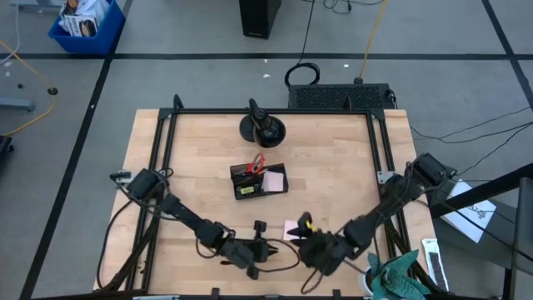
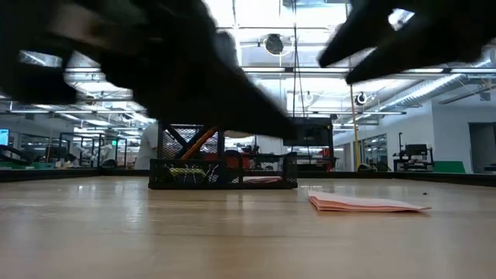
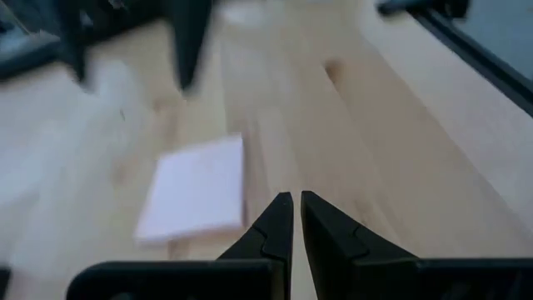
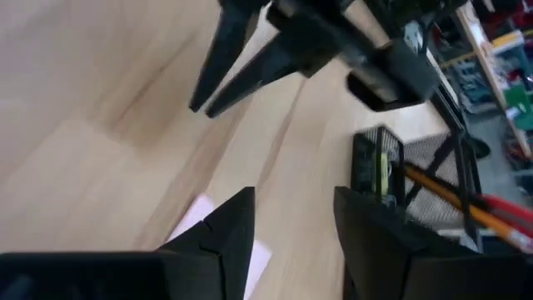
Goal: Pick and place office supplies into organizer
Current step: Put the pink sticky notes into the black desk organizer
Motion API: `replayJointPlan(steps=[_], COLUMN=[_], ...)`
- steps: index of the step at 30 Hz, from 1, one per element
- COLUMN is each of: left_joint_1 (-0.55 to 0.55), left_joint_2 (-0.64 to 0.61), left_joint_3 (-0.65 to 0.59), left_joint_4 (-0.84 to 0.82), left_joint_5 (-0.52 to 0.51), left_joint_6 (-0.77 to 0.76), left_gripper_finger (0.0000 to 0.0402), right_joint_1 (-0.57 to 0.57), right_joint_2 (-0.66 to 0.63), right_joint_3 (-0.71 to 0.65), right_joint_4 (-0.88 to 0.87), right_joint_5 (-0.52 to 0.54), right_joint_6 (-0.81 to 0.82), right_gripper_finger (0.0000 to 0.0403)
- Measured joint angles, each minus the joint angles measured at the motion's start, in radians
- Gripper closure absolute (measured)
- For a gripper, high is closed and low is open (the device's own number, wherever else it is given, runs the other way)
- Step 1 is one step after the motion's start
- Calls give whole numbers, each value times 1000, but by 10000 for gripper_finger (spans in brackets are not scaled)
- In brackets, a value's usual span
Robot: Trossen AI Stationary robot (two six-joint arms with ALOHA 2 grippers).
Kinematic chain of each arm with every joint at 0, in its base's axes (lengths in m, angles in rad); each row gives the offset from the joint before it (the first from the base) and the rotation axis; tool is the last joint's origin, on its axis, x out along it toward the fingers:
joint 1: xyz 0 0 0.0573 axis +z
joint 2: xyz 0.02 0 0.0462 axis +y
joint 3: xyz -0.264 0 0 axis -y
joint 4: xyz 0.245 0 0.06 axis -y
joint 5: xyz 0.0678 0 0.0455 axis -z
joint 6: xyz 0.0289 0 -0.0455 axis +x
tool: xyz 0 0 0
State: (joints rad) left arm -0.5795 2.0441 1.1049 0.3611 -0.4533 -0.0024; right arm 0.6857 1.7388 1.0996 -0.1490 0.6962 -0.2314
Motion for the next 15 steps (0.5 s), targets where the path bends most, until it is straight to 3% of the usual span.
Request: replayJointPlan(steps=[5, 15], left_joint_1=[54, 147], left_joint_2=[29, 47], left_joint_3=[5, 21], left_joint_4=[172, 61], left_joint_5=[-26, 67], left_joint_6=[44, -86], left_gripper_finger=[366, 366], right_joint_1=[34, 36], right_joint_2=[63, 137], right_joint_3=[0, 0], right_joint_4=[-57, -135], right_joint_5=[34, -8], right_joint_6=[89, 166], right_gripper_finger=[234, 217])
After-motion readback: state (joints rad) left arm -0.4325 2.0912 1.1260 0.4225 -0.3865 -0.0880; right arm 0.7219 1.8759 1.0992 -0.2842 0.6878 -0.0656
